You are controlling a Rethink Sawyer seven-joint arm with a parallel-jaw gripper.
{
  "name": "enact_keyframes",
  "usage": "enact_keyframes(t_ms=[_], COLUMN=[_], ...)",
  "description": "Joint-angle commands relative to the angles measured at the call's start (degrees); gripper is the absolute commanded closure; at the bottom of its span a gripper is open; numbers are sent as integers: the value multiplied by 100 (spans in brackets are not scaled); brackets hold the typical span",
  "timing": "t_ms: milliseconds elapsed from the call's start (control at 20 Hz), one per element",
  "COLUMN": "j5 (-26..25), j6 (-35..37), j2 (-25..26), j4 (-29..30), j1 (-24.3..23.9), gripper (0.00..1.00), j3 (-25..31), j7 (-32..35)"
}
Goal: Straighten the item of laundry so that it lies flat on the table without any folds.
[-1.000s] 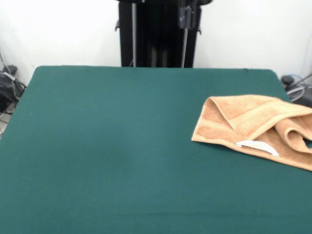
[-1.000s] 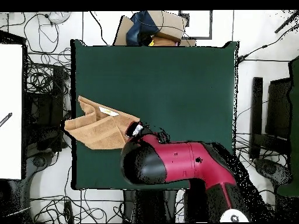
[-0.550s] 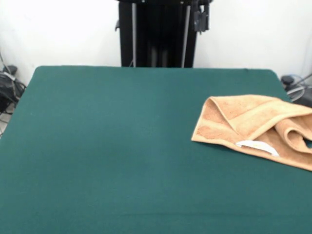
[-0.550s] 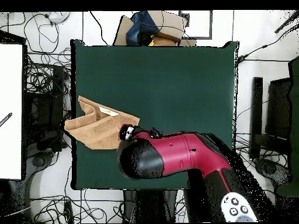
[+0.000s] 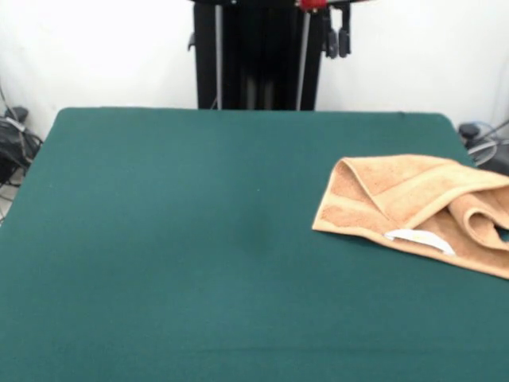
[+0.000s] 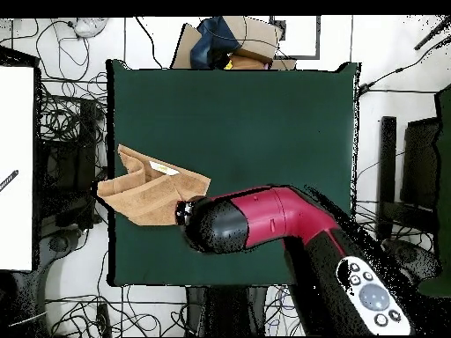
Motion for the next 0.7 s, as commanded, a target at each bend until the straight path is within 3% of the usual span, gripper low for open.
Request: enact_keyframes(t_ms=[50,400,700], j5=[-278,-584,-658], j6=[584,643,947], j2=[855,1666,1724], j4=[-270,-771,-1026], j1=[-60,98,-35], gripper=[100,100,100], j3=[317,19,156], j7=[-1274,-1670,-2035])
